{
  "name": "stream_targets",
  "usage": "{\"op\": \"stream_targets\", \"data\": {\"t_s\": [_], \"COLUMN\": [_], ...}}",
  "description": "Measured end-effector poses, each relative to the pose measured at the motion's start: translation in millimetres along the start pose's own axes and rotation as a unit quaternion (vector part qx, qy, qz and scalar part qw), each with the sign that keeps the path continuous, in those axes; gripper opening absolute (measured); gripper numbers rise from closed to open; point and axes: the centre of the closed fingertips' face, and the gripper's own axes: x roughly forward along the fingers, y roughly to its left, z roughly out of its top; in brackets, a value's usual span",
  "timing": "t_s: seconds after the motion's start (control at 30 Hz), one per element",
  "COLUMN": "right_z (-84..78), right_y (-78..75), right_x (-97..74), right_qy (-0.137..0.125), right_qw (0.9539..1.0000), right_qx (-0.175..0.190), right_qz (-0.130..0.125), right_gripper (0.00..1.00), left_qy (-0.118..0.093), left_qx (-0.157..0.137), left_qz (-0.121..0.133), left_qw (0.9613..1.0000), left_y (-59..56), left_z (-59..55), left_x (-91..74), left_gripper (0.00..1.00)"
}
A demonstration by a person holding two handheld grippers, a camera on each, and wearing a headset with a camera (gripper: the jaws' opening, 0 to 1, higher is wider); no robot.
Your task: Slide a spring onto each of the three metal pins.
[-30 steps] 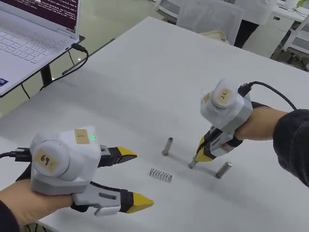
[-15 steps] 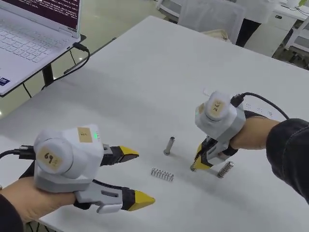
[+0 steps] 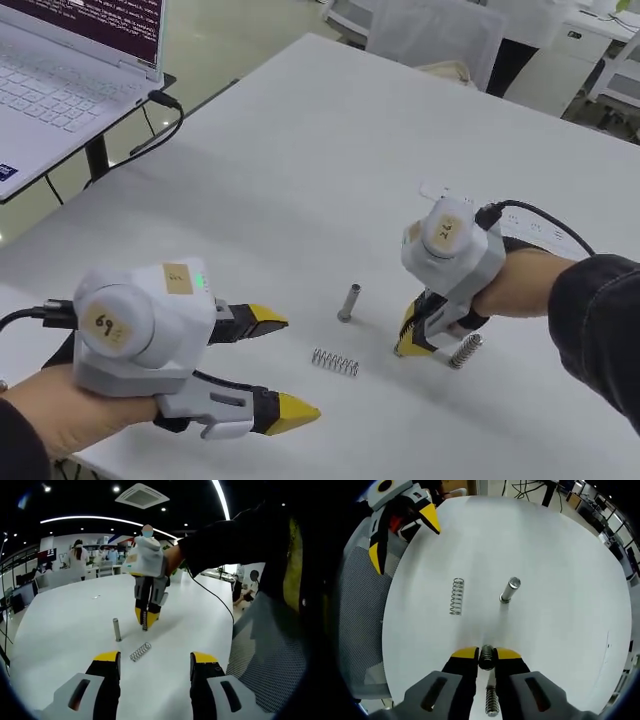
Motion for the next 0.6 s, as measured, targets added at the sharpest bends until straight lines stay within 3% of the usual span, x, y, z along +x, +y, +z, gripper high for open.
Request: {"op": "stream_targets", "data": {"t_s": [0.2,0.6], "right_z": [-0.1,4.9], "right_y": [0.4,0.0], "right_x": [-1.8,-15.5], "right_qy": [-0.006,-0.053], "right_qw": [1.0000,0.9978], "right_qx": [0.006,0.038], "right_qz": [-0.002,-0.012], "right_gripper": [0.16,0.24], "left_qy": [0.004,0.021], "left_qx": [0.001,0.010], "left_qz": [-0.003,-0.014], "left_qw": [1.0000,0.9996], "left_y": [-0.4,5.0], "left_z": [-1.5,-6.5], "left_x": [0.9,9.2], "left_gripper": [0.50,0.49]}}
